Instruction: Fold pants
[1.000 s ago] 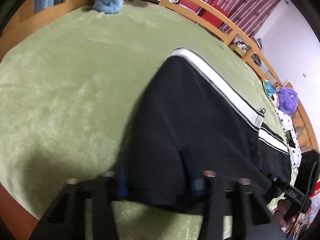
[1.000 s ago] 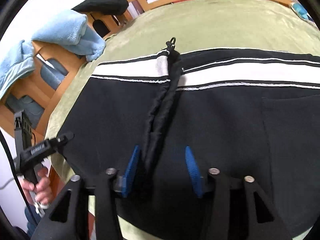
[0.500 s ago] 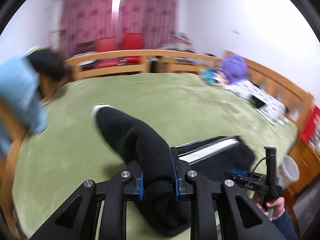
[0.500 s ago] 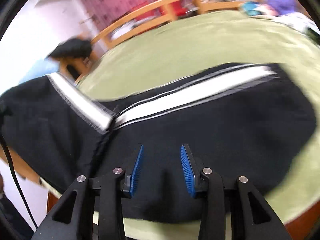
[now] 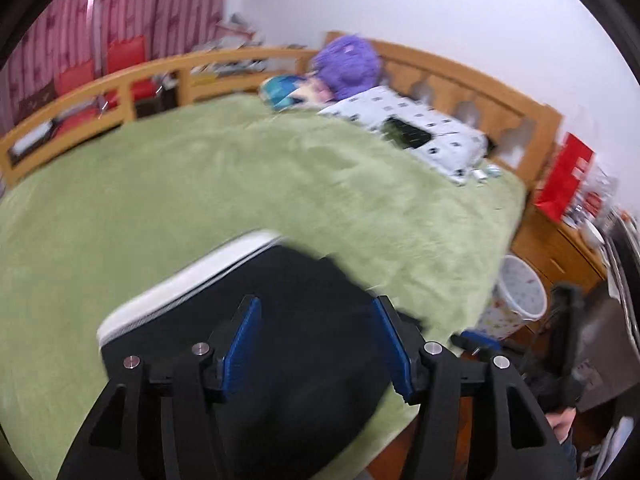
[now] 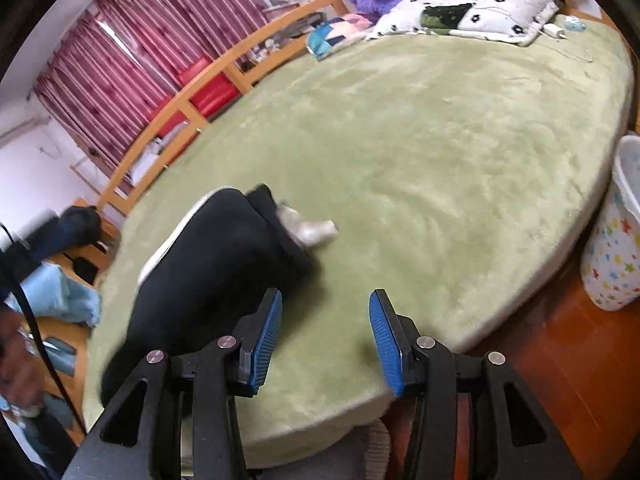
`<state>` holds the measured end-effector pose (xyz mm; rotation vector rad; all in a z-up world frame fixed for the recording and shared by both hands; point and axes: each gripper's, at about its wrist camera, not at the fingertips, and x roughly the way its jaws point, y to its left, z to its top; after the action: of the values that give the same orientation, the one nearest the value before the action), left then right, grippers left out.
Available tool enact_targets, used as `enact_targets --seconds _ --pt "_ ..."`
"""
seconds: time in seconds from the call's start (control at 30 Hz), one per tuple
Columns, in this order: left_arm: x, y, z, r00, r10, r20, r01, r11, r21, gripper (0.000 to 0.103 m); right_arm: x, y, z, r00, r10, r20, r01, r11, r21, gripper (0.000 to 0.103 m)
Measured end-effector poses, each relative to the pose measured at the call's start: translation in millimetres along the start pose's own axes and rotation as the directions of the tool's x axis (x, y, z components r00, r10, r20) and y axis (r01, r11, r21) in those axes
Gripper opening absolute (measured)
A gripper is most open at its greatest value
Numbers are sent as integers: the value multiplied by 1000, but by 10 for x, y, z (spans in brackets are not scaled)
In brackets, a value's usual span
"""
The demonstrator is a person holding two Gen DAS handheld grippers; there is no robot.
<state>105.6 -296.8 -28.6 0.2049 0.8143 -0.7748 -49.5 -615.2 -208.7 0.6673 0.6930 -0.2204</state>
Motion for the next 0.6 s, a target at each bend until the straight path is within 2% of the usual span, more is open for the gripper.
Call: enact_targets --seconds 0.07,0.17,0.2,0.27,0.3,0.33,0.37,0.4,0.43,0.47,0.53,0.6 --pt "62 232 -76 999 39 -27 -41 997 -58 60 90 107 85 998 58 0 -58 998 -27 49" --pt "120 608 -359 986 140 -88 -150 982 -118 62 283 333 200 993 114 -3 -114 991 -75 58" --pt "115 727 -481 980 168 -105 -183 972 -147 62 369 419 244 992 127 -8 -127 988 -86 62" --pt "134 952 -658 974 178 -137 -204 957 -207 62 569 526 291 993 109 -48 -114 988 -105 63" --pt "149 1039 -724 973 174 -152 -207 950 -235 62 755 582 307 988 86 -131 -101 988 -113 62" --pt "151 1139 -830 971 167 -173 -209 941 -267 62 836 607 307 978 112 -176 -131 986 -104 59" --pt "164 1218 -934 968 157 -194 -211 932 -295 62 846 623 290 974 133 -181 -153 983 -100 50" --pt "182 1267 -1016 966 152 -210 -214 924 -316 62 804 645 273 982 113 -150 -133 982 -131 24" --pt "199 1310 -1102 963 148 -225 -219 917 -334 62 730 680 249 985 116 -129 -138 974 -180 23" --pt "200 1341 -1191 962 136 -236 -216 911 -352 62 595 660 229 981 166 -100 -183 962 -203 21" --pt "144 1370 -1353 969 93 -230 -179 903 -389 62 421 515 174 976 213 -45 -218 962 -163 21" --pt "68 1328 -1529 982 -5 -191 -81 896 -437 65 487 384 58 987 157 -43 -161 978 -132 24"
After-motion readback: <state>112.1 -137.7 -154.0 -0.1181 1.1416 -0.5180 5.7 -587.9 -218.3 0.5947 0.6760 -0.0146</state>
